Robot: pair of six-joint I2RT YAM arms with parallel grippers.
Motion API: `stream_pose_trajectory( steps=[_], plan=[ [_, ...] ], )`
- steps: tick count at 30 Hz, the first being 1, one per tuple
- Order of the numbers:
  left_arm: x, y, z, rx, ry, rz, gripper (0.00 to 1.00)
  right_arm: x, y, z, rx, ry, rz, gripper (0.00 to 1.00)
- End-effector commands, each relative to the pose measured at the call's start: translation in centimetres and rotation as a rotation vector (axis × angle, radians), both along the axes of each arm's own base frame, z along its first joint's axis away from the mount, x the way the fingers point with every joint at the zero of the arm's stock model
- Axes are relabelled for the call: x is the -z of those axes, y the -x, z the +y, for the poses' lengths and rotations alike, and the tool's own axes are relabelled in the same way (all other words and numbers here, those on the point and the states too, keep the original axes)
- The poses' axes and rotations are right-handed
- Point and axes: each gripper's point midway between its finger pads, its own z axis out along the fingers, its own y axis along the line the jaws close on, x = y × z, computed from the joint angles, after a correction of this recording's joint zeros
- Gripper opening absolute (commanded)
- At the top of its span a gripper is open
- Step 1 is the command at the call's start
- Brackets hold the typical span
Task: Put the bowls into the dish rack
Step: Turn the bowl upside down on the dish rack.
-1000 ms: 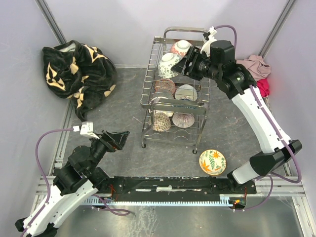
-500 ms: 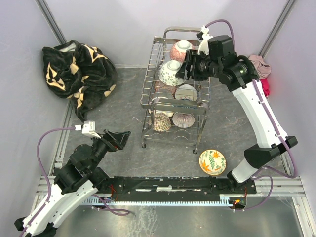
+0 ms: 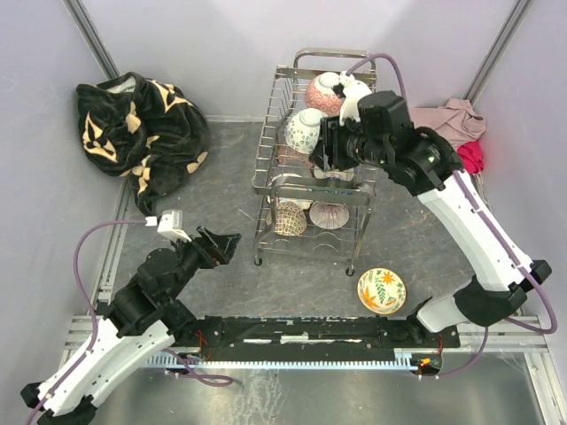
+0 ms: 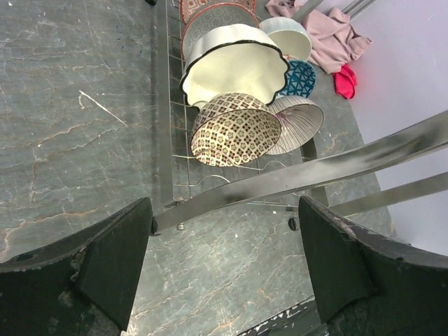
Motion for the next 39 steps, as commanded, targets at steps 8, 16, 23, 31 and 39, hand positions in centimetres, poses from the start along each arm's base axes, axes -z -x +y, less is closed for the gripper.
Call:
stream_pose_trajectory(
  steps=[8, 16, 23, 31, 39],
  plan=[
    [-2.1, -1.2, -0.7, -0.012, -0.034, 0.011, 0.91, 2.9, -2.4, 0.4, 0.030, 0.078, -0.044, 0.54],
    [-2.2, -1.7, -0.6, -0.029, -0.056, 0.020, 0.92, 2.4, -5.1, -0.1, 0.134, 0.075, -0.074, 0.56],
    [-2.0, -1.5, -0.5, -0.032, -0.060, 0.023, 0.92, -0.5, -3.5, -0.8, 0.122, -0.033, -0.135, 0.55],
    [-2.4, -1.5, -0.3, -0.034, -0.057, 0.012, 0.92, -2.2, -3.0, -0.8, 0.128, -0.094, -0.170, 0.55],
    [-2.5, -1.5, -0.2, -0.037, -0.057, 0.009, 0.92, -0.9, -5.4, -0.1, 0.158, -0.064, -0.164, 0.55]
  ],
)
